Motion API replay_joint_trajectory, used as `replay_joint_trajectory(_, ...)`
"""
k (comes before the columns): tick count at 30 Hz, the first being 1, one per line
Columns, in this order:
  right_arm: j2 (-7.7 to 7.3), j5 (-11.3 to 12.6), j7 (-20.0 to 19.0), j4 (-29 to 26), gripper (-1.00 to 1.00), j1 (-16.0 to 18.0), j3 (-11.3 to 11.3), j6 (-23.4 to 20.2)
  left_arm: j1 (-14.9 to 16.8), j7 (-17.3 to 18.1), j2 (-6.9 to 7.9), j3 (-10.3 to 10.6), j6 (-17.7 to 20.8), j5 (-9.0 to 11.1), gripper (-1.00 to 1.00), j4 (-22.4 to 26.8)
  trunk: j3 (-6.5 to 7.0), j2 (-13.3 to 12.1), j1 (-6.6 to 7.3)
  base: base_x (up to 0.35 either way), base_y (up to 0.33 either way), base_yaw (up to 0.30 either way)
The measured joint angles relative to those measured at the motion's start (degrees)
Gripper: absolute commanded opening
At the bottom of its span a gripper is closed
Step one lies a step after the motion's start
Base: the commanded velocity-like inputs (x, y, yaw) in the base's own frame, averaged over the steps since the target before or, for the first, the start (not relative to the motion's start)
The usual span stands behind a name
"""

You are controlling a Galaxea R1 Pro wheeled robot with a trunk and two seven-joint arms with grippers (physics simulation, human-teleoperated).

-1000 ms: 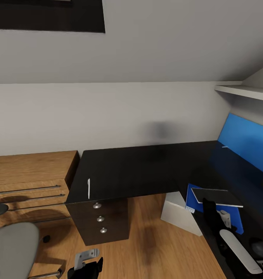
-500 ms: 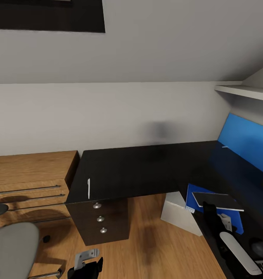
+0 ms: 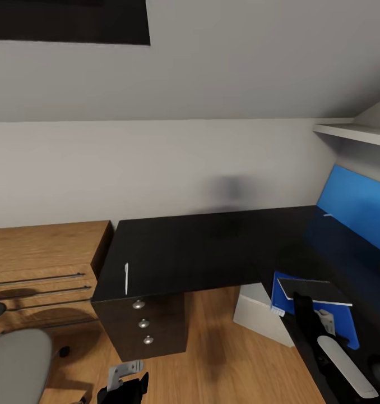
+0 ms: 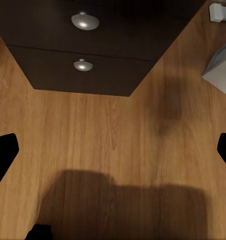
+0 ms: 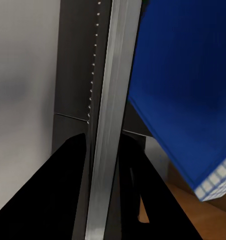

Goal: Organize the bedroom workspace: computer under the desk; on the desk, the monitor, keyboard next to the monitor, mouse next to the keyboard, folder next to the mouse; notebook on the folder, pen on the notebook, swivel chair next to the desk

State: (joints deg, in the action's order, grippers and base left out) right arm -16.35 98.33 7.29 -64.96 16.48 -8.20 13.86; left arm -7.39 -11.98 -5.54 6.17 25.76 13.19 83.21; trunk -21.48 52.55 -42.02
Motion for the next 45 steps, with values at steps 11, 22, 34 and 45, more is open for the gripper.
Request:
replay_joint_trajectory(11, 0.00, 0.0, 0.0, 0.0, -1.00, 0.0, 0.0, 0.0, 0.0, 0.0, 0.00, 0.0, 0.1, 0.0, 1.00, 0.0, 0.00, 0.0, -0.01, 0.011, 0.000, 0.000)
replay_joint_trajectory(22, 0.00, 0.0, 0.0, 0.0, -1.00, 0.0, 0.0, 0.0, 0.0, 0.0, 0.00, 0.1, 0.1, 0.0, 1.00, 0.0, 0.00, 0.0, -0.01, 0.000, 0.000, 0.000)
replay_joint_trajectory(34, 0.00, -0.1, -0.1, 0.0, 1.00, 0.0, 0.0, 0.1, 0.0, -0.1, 0.06, 0.0, 0.1, 0.0, 1.00, 0.0, 0.00, 0.0, -0.01, 0.000, 0.000, 0.000)
replay_joint_trajectory(45, 0.00, -0.1, -0.1, 0.0, 1.00, 0.0, 0.1, 0.1, 0.0, -0.1, 0.09, -0.1, 0.1, 0.1, 1.00, 0.0, 0.00, 0.0, -0.01, 0.000, 0.000, 0.000)
